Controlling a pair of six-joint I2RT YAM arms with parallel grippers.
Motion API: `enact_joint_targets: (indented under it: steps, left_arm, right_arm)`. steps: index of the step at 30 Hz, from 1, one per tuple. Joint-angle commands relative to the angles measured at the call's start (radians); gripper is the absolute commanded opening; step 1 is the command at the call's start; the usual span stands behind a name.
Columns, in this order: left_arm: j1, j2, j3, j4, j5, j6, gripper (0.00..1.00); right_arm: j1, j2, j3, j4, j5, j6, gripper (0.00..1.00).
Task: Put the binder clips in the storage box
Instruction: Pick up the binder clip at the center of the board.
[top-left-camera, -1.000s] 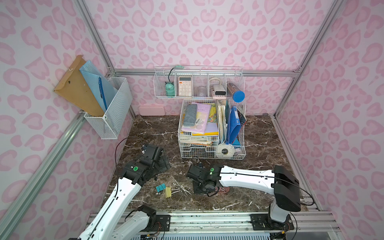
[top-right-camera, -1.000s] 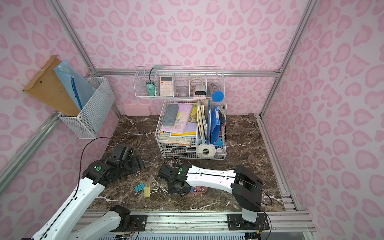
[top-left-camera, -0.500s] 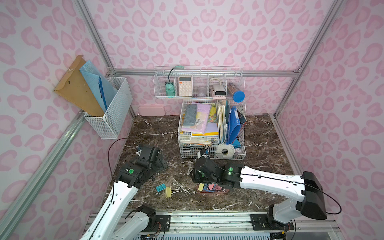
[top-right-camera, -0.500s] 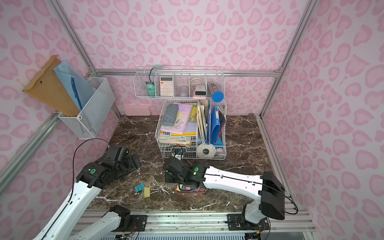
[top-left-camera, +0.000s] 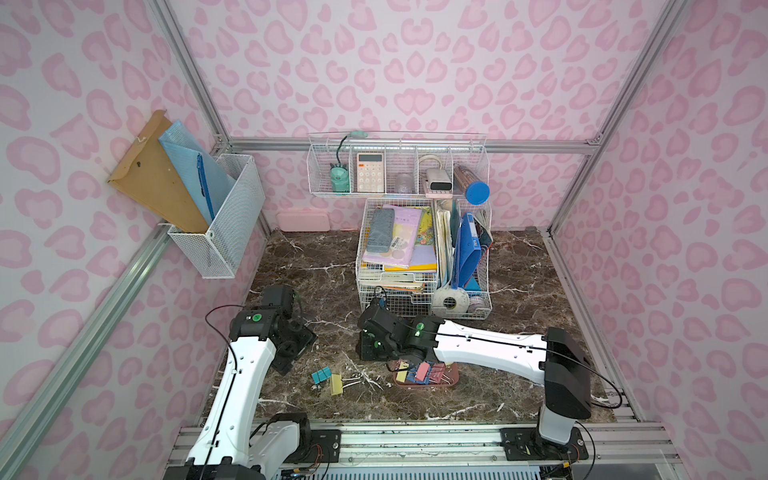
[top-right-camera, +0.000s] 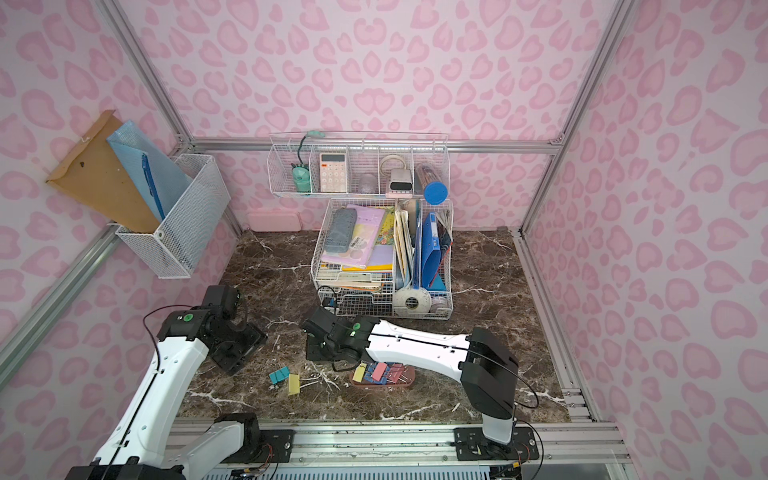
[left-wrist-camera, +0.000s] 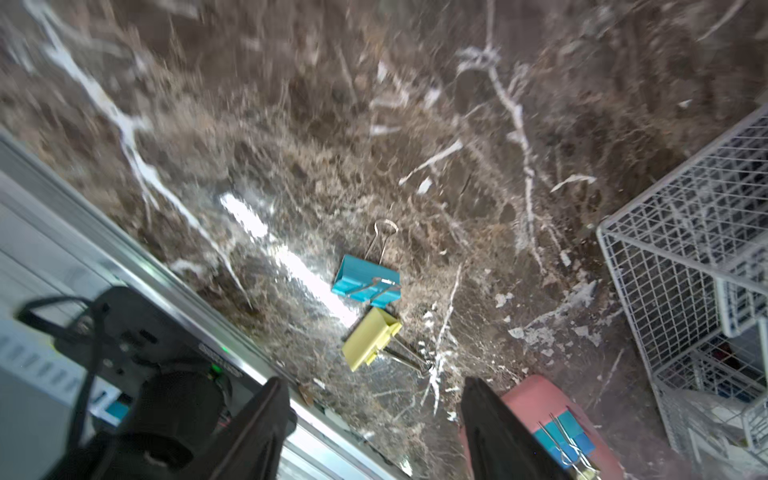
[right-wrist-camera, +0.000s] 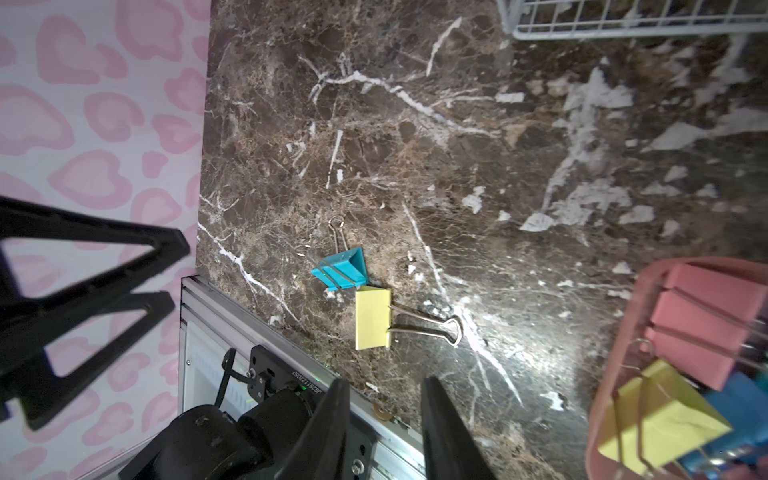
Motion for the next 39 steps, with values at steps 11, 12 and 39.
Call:
enact_joint_targets:
  steps: [11,12,39]
  left_arm:
    - [0.002,0.128,-0.078,0.038,0.091,-0.641,0.69]
    - [0.002,0.135,-0.077,0.042,0.063,-0.664,0.69]
    - [0.011,0.351,-0.081,0.16,0.113,-0.618,0.3]
  right_arm:
    - [-0.01,-0.161,-0.167,0.038,0.066,0.021,0.34]
    - [-0.012,-0.165,-0.17,0.037,0.067,0.02,0.35]
    - [-0.036,-0.203,-0.208,-0.004,0.082,0.039,0.35]
